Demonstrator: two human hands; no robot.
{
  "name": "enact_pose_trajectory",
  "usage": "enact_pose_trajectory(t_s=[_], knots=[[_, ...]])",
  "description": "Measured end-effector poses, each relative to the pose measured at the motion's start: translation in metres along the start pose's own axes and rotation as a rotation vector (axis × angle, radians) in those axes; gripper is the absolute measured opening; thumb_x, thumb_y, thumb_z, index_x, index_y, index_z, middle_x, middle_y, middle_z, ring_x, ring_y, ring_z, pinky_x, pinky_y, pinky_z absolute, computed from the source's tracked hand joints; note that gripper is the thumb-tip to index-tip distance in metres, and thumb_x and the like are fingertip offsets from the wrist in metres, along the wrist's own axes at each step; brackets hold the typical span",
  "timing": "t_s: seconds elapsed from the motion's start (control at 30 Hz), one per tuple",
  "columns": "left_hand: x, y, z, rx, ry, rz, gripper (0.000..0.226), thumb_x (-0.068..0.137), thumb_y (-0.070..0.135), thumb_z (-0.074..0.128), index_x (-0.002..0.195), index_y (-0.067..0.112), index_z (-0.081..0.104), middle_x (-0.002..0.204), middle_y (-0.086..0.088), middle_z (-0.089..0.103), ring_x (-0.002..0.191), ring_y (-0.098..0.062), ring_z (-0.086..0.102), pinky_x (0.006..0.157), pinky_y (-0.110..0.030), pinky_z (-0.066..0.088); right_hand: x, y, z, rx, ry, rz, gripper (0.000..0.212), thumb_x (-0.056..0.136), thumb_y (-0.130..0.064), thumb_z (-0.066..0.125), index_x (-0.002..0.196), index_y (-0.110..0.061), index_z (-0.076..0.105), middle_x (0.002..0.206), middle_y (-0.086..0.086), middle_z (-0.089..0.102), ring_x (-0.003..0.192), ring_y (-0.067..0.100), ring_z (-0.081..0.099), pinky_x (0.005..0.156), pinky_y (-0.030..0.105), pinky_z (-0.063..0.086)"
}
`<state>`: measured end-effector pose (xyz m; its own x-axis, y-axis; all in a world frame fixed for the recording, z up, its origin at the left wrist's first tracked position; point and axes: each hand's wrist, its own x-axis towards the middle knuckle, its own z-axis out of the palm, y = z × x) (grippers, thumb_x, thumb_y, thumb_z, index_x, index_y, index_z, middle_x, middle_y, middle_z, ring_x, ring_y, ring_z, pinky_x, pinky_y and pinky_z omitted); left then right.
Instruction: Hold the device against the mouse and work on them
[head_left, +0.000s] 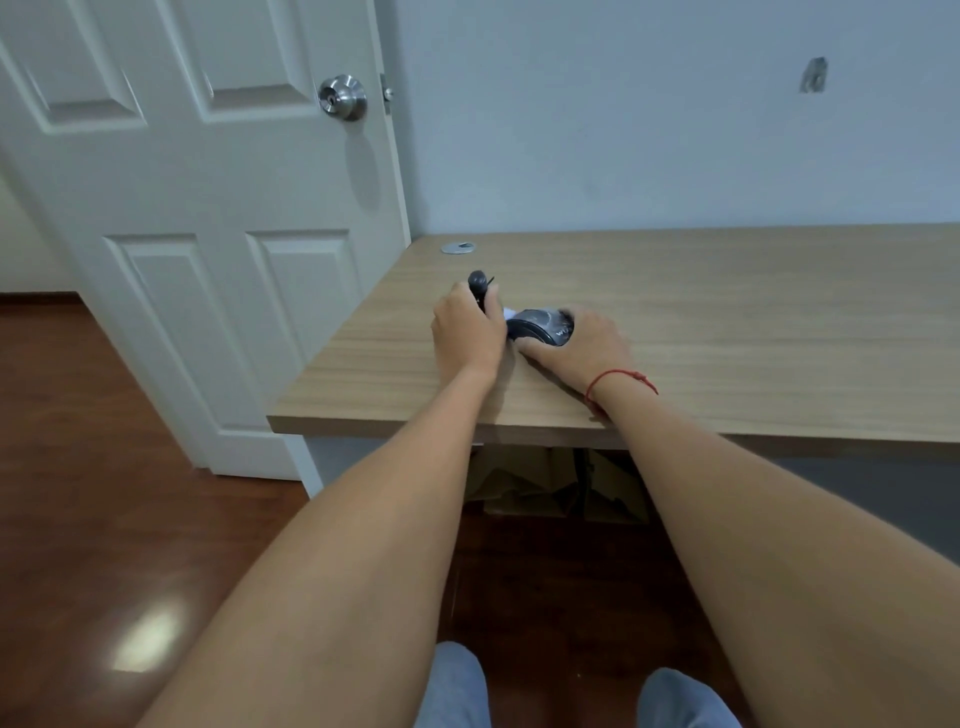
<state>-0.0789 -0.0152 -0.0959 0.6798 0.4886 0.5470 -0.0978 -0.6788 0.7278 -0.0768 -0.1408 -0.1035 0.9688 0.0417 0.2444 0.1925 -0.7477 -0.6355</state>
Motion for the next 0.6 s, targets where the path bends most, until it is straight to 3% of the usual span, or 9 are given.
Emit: enact_pose_trajectory(t_s=[0.17, 0.3, 0.37, 0.5, 0.6], knots=[[-0.004, 0.006, 0.0, -0.155, -0.034, 0.117, 0.027, 0.091, 0.027, 0.057, 0.076, 0.005, 0.053, 0.077, -0.011, 0.061, 0.072, -0.021, 0.052, 0.066, -0.025, 0.035, -0.001, -0.001, -0.002, -0.006, 0.0, 0.037, 0.06, 0.075, -0.059, 0.068, 0.118, -0.017, 0.06, 0.114, 0.004, 0.068, 0.109, 0.027, 0.063, 0.098, 0.042, 0.048], [0.001, -0.003, 0.004, 0.012, -0.063, 0.029, 0.027, 0.092, 0.027, 0.054, 0.084, 0.0, 0.056, 0.089, -0.018, 0.064, 0.087, -0.033, 0.057, 0.068, -0.031, 0.035, -0.002, -0.002, -0.001, -0.026, -0.006, 0.015, 0.05, 0.076, -0.056, 0.063, 0.113, -0.022, 0.063, 0.105, 0.001, 0.069, 0.101, 0.025, 0.063, 0.096, 0.043, 0.049], [0.0, -0.001, 0.004, 0.001, -0.045, 0.059, 0.029, 0.093, 0.028, 0.053, 0.086, 0.0, 0.056, 0.091, -0.019, 0.064, 0.085, -0.033, 0.057, 0.07, -0.033, 0.037, -0.002, -0.002, -0.001, -0.026, -0.004, 0.01, 0.044, 0.075, -0.051, 0.062, 0.109, -0.022, 0.063, 0.103, 0.001, 0.07, 0.1, 0.026, 0.063, 0.096, 0.043, 0.048], [-0.006, 0.009, 0.001, -0.168, -0.007, 0.173, 0.029, 0.092, 0.028, 0.057, 0.082, 0.002, 0.056, 0.08, -0.013, 0.063, 0.072, -0.019, 0.05, 0.064, -0.022, 0.033, 0.0, -0.001, 0.0, 0.004, 0.004, 0.03, 0.042, 0.075, -0.05, 0.065, 0.106, -0.022, 0.063, 0.104, 0.001, 0.07, 0.102, 0.027, 0.064, 0.096, 0.041, 0.047], [-0.002, 0.003, 0.002, -0.106, -0.034, 0.118, 0.028, 0.091, 0.027, 0.058, 0.071, 0.009, 0.049, 0.073, -0.012, 0.06, 0.069, -0.024, 0.052, 0.061, -0.022, 0.03, -0.001, -0.002, -0.001, 0.013, 0.013, 0.036, 0.051, 0.075, -0.05, 0.068, 0.118, -0.023, 0.062, 0.113, 0.001, 0.07, 0.109, 0.026, 0.063, 0.097, 0.039, 0.047]])
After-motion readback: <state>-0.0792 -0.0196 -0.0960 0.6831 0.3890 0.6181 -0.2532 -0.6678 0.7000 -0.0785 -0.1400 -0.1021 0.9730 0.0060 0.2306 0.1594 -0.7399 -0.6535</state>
